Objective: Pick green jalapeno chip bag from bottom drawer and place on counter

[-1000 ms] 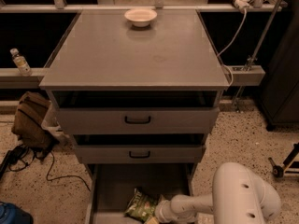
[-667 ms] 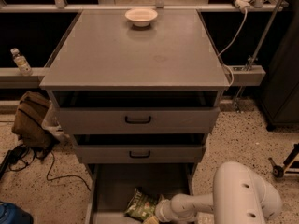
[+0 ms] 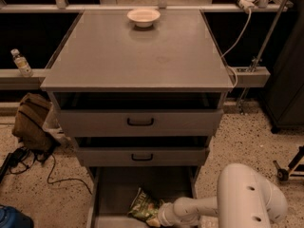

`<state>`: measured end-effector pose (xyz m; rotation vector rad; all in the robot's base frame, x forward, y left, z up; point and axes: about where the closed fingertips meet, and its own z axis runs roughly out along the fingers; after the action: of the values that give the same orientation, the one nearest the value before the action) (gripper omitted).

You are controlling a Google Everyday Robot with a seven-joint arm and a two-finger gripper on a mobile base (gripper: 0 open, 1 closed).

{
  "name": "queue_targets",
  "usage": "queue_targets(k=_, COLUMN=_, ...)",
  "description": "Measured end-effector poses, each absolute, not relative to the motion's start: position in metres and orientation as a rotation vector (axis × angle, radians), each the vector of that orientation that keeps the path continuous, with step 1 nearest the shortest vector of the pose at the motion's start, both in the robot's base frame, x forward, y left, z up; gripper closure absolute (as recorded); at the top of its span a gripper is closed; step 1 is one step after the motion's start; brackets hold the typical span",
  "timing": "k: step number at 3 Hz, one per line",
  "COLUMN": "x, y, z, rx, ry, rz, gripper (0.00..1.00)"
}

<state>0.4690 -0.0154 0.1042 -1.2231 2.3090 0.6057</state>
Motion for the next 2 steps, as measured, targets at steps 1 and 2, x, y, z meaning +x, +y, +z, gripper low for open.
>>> queue_targets(k=1, x=0.4698, y=-0.0152, z=0.1102, rx=-1.224, ry=2.304, rz=0.603, gripper=0.89)
queue_targets(k=2, x=0.4699, y=-0.0152, z=0.1125, rx=-1.224, ry=2.304, rz=0.603, gripper=1.0)
